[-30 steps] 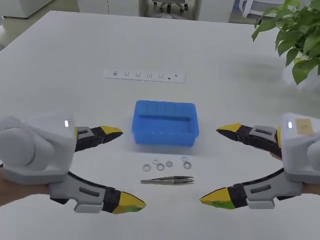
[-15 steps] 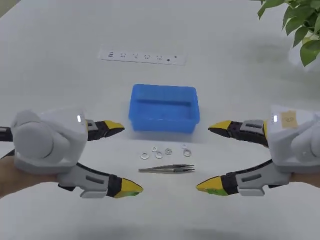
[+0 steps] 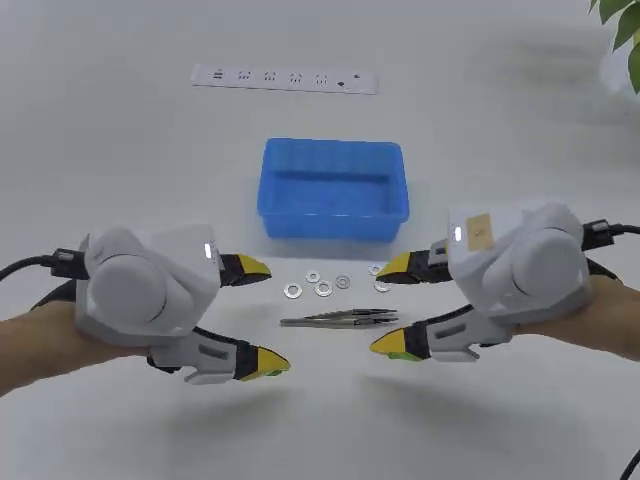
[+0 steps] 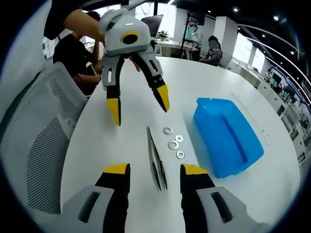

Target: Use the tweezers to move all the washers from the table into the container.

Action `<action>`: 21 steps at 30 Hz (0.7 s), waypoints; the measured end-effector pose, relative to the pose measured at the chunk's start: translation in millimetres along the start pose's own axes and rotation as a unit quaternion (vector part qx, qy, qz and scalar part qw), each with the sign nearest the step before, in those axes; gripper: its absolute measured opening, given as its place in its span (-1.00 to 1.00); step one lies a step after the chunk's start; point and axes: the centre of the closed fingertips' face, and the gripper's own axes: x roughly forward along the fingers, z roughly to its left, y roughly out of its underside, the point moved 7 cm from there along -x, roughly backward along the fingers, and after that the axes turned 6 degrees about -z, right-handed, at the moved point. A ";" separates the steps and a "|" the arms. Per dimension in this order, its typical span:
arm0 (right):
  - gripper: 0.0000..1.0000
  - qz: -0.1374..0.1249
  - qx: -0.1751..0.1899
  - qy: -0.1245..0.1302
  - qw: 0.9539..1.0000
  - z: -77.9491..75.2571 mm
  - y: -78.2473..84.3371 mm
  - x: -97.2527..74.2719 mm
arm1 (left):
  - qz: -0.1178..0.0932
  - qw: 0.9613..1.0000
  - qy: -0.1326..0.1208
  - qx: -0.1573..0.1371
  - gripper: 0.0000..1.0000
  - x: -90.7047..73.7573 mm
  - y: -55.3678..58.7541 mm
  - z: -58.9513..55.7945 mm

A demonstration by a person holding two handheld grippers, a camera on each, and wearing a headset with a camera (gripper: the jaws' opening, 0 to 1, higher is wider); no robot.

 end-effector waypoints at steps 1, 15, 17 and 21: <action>-0.23 0.003 0.003 -0.003 1.000 -1.1 0.1 3.7 | 0.002 1.000 0.003 0.002 0.10 2.4 -0.3 -0.9; -0.55 0.045 -0.007 -0.034 0.998 -0.2 12.0 17.4 | 0.047 0.999 0.013 0.021 -0.31 29.6 1.9 3.5; -0.58 0.051 -0.008 -0.036 0.998 -0.1 13.4 18.6 | 0.048 0.999 0.016 0.017 -0.33 33.1 1.3 5.9; -0.65 0.063 -0.012 -0.036 0.997 1.2 16.6 21.3 | 0.052 0.998 0.021 0.006 -0.45 36.2 1.2 12.0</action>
